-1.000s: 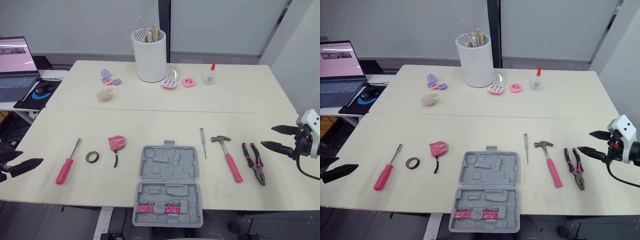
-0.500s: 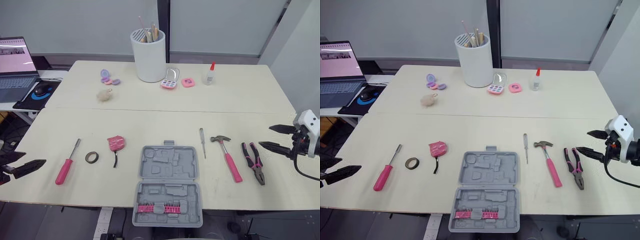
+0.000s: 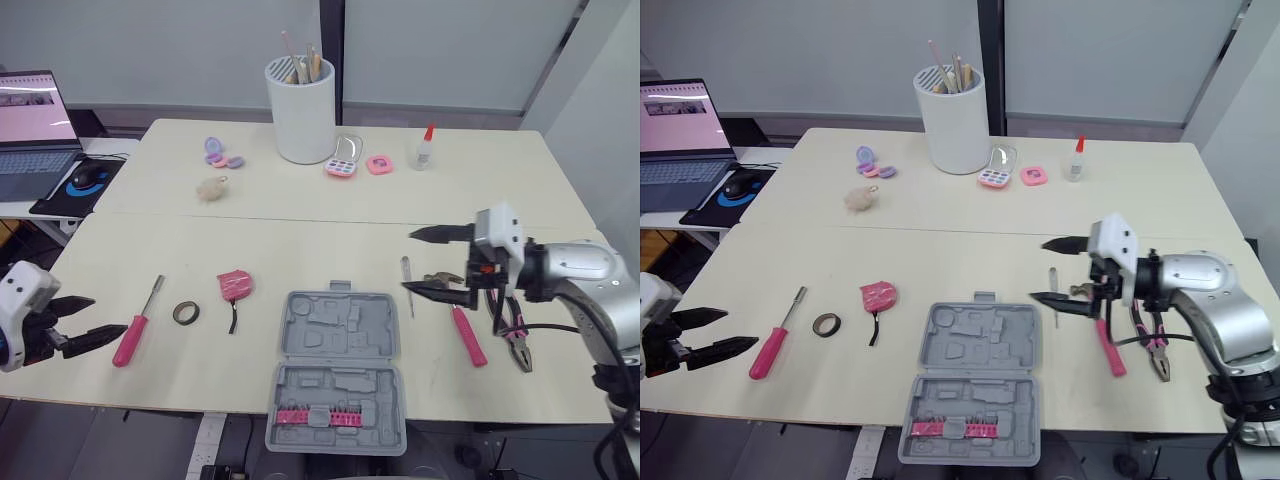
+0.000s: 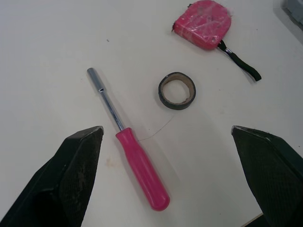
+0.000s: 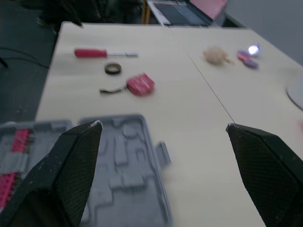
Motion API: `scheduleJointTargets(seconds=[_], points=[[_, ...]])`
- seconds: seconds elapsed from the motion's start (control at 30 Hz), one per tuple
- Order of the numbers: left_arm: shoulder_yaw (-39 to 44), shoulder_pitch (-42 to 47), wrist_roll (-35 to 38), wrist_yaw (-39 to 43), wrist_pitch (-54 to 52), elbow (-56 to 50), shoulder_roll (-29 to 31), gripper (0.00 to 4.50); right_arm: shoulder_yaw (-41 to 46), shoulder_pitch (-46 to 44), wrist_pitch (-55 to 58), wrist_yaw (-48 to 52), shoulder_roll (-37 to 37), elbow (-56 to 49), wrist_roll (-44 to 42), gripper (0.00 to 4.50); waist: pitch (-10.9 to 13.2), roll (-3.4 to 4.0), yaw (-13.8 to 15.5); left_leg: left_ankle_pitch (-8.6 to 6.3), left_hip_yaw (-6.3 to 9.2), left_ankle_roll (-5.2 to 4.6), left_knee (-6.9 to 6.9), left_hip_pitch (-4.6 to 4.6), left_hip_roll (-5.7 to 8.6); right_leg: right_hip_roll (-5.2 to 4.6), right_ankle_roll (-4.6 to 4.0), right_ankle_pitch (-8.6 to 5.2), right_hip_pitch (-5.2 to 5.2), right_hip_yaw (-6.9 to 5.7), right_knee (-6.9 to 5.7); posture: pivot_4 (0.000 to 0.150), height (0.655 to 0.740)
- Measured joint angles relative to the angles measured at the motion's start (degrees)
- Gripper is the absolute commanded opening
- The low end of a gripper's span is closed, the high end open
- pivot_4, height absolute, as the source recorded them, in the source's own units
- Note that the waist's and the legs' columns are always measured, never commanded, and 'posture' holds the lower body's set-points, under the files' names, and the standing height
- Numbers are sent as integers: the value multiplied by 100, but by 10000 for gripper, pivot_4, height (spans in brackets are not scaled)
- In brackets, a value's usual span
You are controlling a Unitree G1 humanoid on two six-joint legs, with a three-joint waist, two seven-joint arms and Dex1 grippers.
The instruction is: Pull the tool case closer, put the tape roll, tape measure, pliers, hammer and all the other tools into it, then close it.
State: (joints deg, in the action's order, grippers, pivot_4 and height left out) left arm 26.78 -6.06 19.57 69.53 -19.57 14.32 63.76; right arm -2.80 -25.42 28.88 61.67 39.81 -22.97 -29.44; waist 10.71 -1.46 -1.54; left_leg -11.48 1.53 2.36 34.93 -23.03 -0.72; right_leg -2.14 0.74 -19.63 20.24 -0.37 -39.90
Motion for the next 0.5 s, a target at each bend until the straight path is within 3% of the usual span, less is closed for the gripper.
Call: scheduleJointTargets(seconds=[0.2, 0.3, 0.43, 0.5], points=[[-819, 206, -511, 21, 822, -52, -174, 45000, -652, -221, 113, -15, -189, -299, 101, 44705, -2, -3, 18, 0, 2, 0, 4, 1, 1, -1, -1, 0, -1, -3, -2, 1500, 7400], [-1200, 516, -725, -44, 1285, 193, -387, 39290, -824, -186, -44, 20, -189, -215, 319, 45000, -3, -6, 13, 0, 1, 0, 5, 0, 1, 0, -1, 0, 0, -4, -3, 1500, 7400], [-1536, 911, -991, -185, 1662, 564, -468, 26806, -823, -152, -81, -55, -193, -203, 366, 45000, -4, -9, 1, 0, 2, -1, 5, 1, 1, 2, 0, 0, -1, -6, -4, 1500, 7400], [-1652, 1042, -1118, -278, 1787, 733, -537, 26806, -824, -74, -82, -77, -189, -213, 370, 45000, -5, -9, -2, 0, 1, -1, 5, 1, 1, 2, 0, 0, -1, -6, -4, 1500, 7400]])
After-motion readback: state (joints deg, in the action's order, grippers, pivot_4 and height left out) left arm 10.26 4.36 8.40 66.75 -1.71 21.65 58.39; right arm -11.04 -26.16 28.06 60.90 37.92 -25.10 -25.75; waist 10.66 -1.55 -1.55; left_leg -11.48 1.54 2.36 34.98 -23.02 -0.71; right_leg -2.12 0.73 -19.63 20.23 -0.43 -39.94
